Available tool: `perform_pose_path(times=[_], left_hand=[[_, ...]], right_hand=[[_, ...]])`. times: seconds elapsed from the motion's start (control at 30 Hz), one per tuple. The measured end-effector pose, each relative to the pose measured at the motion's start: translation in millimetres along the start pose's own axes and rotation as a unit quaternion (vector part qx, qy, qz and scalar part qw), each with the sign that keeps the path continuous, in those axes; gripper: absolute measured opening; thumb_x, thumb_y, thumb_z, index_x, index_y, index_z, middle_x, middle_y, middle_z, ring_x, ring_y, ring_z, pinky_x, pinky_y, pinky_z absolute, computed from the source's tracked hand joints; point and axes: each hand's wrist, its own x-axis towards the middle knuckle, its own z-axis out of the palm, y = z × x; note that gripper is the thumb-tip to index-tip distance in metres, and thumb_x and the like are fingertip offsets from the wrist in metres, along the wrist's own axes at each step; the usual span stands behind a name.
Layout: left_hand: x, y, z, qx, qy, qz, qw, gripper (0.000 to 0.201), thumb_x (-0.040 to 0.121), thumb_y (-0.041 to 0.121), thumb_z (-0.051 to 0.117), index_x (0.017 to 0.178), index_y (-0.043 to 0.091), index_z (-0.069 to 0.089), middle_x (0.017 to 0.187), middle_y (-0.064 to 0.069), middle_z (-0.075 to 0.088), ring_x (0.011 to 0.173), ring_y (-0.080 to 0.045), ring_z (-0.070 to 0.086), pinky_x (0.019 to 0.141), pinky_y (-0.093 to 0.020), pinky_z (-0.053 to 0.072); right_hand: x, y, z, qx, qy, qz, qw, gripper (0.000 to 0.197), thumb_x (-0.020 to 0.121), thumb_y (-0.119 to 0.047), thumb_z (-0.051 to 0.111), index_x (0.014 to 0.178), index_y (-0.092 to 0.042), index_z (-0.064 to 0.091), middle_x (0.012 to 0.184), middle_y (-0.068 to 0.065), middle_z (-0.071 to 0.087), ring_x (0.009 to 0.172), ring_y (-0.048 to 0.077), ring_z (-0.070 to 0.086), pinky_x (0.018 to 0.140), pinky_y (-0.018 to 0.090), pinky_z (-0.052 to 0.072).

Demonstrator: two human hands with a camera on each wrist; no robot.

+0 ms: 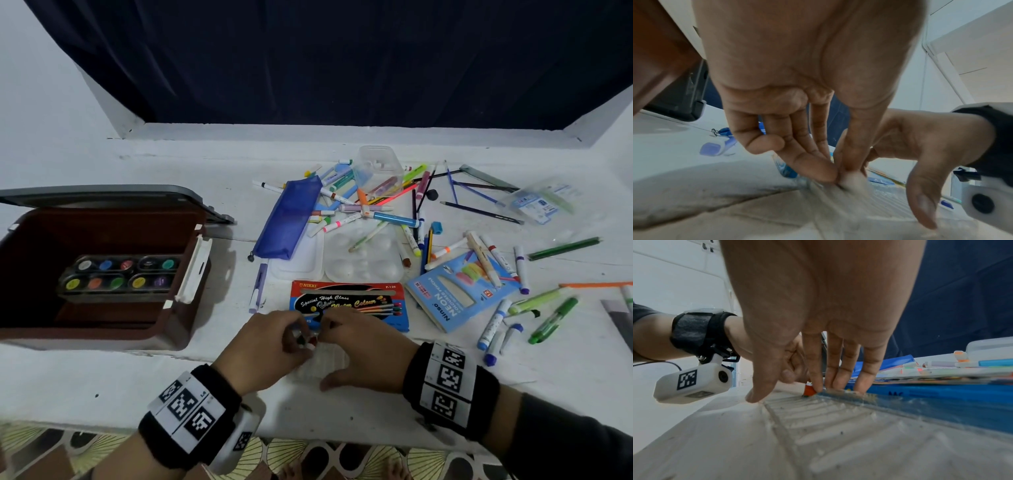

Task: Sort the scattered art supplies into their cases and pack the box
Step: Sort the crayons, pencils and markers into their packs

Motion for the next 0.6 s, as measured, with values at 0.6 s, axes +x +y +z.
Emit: perform_pose_path(times=[0.6], left_hand=[[-2,-6,-3,0.162,-0.025,0.032,0.986,0.051,0.073,0.059,0.076,0.112,0.04,0.051,0.093,0.016,0.054,0.082,-0.006,0.053,0.072,-0.025,0.046]], right_hand=[[0,0,-1,-0.025,0.0,0.004,1.0,0.055,0.076,-0.058,0.07,0.12,-0.027,0.061,0.115,-0.004,0.051,0.107,0.015,0.049,0.086,0.037,0.048]])
